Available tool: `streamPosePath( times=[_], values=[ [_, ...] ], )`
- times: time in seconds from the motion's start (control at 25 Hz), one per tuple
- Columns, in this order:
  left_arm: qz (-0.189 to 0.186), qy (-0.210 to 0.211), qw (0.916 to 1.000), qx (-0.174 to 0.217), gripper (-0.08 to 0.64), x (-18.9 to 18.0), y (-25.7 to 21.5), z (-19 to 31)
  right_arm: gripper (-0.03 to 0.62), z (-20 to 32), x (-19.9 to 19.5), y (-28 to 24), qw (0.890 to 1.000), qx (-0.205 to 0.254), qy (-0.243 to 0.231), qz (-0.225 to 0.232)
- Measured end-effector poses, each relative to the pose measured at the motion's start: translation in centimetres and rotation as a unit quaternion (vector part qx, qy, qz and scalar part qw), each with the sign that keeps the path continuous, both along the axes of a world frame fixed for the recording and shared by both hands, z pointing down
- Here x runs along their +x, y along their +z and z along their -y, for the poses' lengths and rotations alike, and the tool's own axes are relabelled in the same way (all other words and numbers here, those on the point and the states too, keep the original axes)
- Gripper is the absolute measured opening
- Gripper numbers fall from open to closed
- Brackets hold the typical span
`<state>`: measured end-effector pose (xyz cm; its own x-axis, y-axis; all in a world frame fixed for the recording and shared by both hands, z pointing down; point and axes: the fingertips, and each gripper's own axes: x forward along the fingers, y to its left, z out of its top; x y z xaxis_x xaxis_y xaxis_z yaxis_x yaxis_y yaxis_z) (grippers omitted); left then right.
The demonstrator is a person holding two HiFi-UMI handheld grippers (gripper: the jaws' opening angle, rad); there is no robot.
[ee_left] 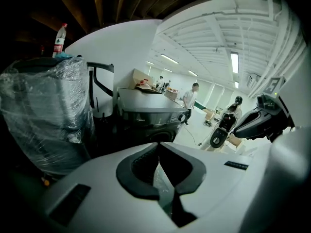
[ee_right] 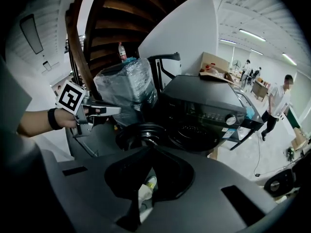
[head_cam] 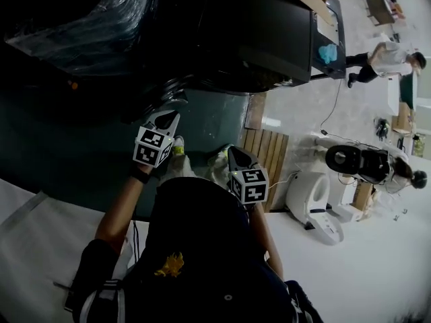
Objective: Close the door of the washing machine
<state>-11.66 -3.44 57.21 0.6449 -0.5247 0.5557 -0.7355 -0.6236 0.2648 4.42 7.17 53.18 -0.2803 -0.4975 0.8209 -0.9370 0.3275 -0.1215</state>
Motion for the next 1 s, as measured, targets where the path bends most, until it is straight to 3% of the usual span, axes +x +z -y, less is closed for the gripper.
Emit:
streamPosePath(
  times=[0.12,0.24,0.36,0.52,0.64,0.84,0.88,0.96,1.0],
  values=[
    [-0.004,-0.009,0.9999,0.0,0.02,-1.2,1.1,0.0,0.026,-0.3,-1.1,0.7,1.0,-0.003,-0.007,0.011],
    [-0.011,-0.019,0.9994,0.025,0.02,-2.2,1.8,-0.2,0.026,-0.9,-1.6,1.8,1.0,-0.014,-0.015,0.014],
    [0.021,-0.029,0.9982,0.048,0.02,-3.0,3.8,0.5,0.026,-0.3,-1.3,1.9,1.0,-0.006,-0.028,0.0],
    [0.052,-0.029,0.997,0.049,0.02,-4.3,6.8,1.8,0.026,0.8,-1.3,1.2,0.998,0.018,-0.051,-0.016],
    [0.07,-0.026,0.9962,0.044,0.02,-4.9,8.6,3.2,0.026,1.0,-0.2,0.7,0.999,0.028,-0.037,-0.019],
    [0.14,0.001,0.9897,0.029,0.023,-6.7,12.3,6.1,0.026,-0.6,2.2,1.8,1.0,0.016,0.001,-0.021],
    [0.152,0.003,0.9882,0.024,0.038,-7.2,13.1,6.8,0.026,-0.9,2.4,1.9,1.0,0.014,0.006,-0.021],
    [0.169,0.006,0.9855,0.006,0.203,-8.1,14.8,8.1,0.026,-1.6,3.0,2.0,1.0,0.009,0.019,-0.022],
    [0.176,0.007,0.9844,-0.002,0.215,-8.4,15.6,8.6,0.026,-1.9,3.4,2.0,0.999,0.006,0.027,-0.023]
  ],
)
